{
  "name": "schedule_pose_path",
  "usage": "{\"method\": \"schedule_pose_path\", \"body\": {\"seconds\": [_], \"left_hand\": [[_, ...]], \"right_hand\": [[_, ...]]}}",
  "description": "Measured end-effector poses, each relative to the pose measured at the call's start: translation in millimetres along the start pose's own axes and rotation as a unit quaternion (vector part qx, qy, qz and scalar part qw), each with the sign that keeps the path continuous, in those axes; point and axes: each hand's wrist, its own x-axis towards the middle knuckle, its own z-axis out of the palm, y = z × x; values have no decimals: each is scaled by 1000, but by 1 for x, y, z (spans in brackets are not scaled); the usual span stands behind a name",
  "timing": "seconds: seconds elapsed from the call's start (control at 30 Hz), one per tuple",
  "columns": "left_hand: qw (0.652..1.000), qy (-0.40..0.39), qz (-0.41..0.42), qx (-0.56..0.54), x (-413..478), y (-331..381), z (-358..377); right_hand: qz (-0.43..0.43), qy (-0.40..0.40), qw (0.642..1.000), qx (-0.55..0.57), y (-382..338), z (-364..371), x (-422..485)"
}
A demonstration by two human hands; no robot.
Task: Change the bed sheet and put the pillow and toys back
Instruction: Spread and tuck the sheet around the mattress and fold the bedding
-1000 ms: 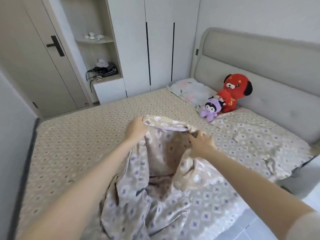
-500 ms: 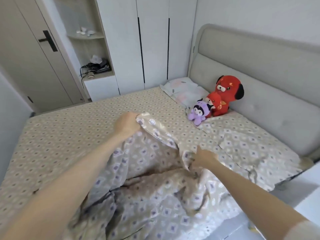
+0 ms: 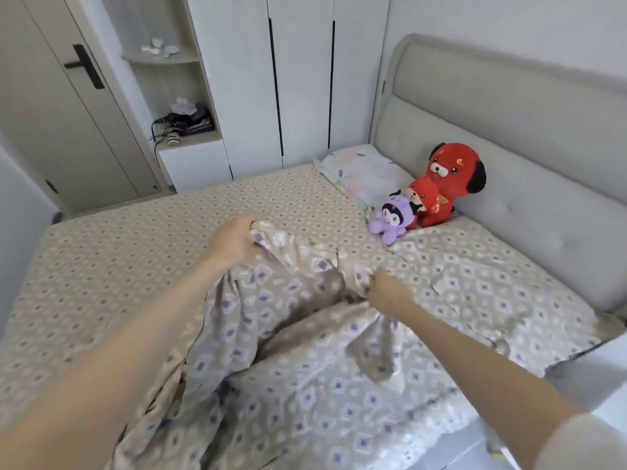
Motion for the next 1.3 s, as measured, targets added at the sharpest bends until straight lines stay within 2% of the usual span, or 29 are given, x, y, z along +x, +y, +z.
{"method": "schedule_pose_path", "body": {"seconds": [0.03, 0.1, 0.17, 0.2, 0.23, 0.27, 0.33, 0.43, 0.5, 0.57, 0.63, 0.67, 0.7, 0.73, 0.8, 0.87, 0.93, 1.03, 1.13, 1.23, 1.3], "left_hand": [[1000, -11, 2, 9, 4, -3, -2], [999, -28, 3, 25, 13, -9, -6], [998, -51, -1, 44, 19, -14, -8], [996, -62, -2, 67, 24, -17, -11], [993, -68, -4, 97, 26, -20, -12], [989, -66, 1, 133, 28, -22, -14], [976, -62, 11, 210, 31, -28, -18], [946, -50, 7, 320, 35, -31, -31], [945, -11, -11, 327, 44, -30, -42], [947, 22, -55, 317, 58, -24, -53], [952, 29, -101, 287, 75, -17, -62], [965, 36, -111, 237, 85, -11, -65], [978, 42, -113, 169, 95, -2, -69], [987, 51, -115, 98, 105, 8, -71], [990, 61, -122, -36, 130, 32, -78], [976, 90, -122, -157, 151, 52, -84], [951, 125, -91, -269, 171, 78, -88], [925, 157, -45, -342, 198, 138, -91], [914, 145, 7, -379, 224, 211, -93], [920, 135, 63, -364, 249, 268, -95], [916, 136, 83, -369, 262, 303, -93]], "right_hand": [[6, 21, 1000, 11, -10, -10, 7], [12, 19, 993, 115, -34, -29, 28], [-17, -58, 978, 198, -54, -48, 38], [-53, -107, 982, 143, -66, -56, 43], [-91, -142, 985, 42, -73, -60, 45], [-119, -145, 980, -71, -79, -61, 47], [-136, -87, 962, -220, -90, -60, 46], [-129, 39, 957, -257, -103, -69, 57], [-131, 112, 959, -227, -106, -90, 75], [-99, 143, 973, -151, -105, -119, 95], [-70, 143, 987, -18, -106, -147, 115], [-54, 143, 985, 79, -109, -161, 126], [-32, 138, 969, 203, -113, -176, 137], [1, 125, 930, 346, -118, -187, 146], [52, 72, 809, 581, -124, -209, 162], [50, 47, 714, 697, -123, -226, 177], [23, 27, 645, 763, -116, -250, 189], [10, 11, 542, 840, -93, -301, 203], [-9, 2, 488, 873, -51, -358, 210], [-37, 3, 426, 904, -12, -406, 208], [-57, 7, 409, 911, 11, -430, 211]]}}
